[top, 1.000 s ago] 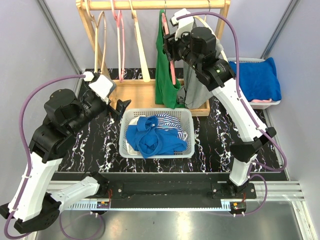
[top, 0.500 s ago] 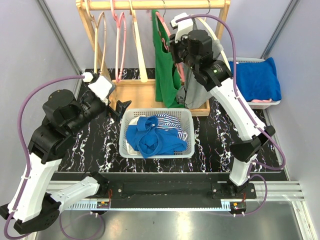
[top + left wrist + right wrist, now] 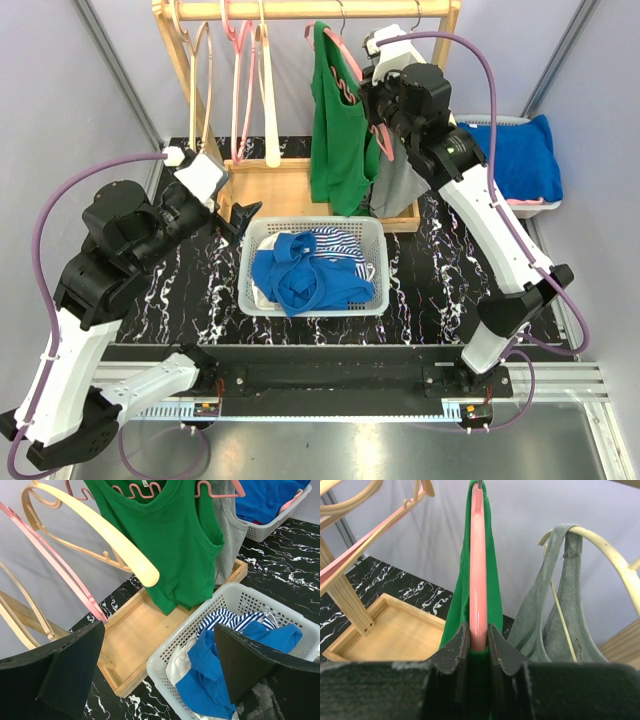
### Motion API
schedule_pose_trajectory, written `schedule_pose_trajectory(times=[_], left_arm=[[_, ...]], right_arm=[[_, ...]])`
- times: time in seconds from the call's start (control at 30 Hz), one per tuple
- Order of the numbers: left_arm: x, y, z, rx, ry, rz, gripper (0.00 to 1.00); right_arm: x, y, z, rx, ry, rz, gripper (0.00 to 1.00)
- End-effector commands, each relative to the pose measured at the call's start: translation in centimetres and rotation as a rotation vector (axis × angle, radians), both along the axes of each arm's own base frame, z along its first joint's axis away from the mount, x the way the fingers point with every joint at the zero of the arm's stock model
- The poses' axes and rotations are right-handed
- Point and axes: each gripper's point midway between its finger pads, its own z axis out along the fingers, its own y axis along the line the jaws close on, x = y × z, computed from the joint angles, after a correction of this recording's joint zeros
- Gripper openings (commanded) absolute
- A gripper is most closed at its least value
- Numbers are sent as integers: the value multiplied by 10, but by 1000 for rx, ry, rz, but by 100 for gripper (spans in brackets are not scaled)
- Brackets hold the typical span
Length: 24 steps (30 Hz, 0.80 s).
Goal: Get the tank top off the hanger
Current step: Pick up the hanger from the clothesline.
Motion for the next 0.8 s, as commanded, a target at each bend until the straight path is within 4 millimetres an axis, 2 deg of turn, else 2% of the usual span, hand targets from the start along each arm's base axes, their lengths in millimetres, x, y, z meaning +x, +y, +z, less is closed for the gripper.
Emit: schedule_pose_trajectory(times=[0.0,0.27,0.4,0.47,0.5,0.73,0.77], left_arm=[[-7,2,24,-32,-74,-17,99],[-8,4,24,-23,-83,-15,99],[-9,6,23,-18,-89,-11,99],[-9,7,23,-15,-95,-5,99],[-10,8,24,-14,-98,-6,99],[-10,7,22,-12,-94,-8,99],[-10,7,22,-12,-96,-10,99]], right_arm=[[-18,-6,63,81,-203,38,4],[-24,-12,108,132,-328,29,2],[-30,-15,123,175,-391,32,1],[-31,-15,124,193,-412,32,1],[-36,-20,135,218,-453,29,0],[-43,-22,135,264,-514,31,0],[-52,-29,142,277,-534,28,0]])
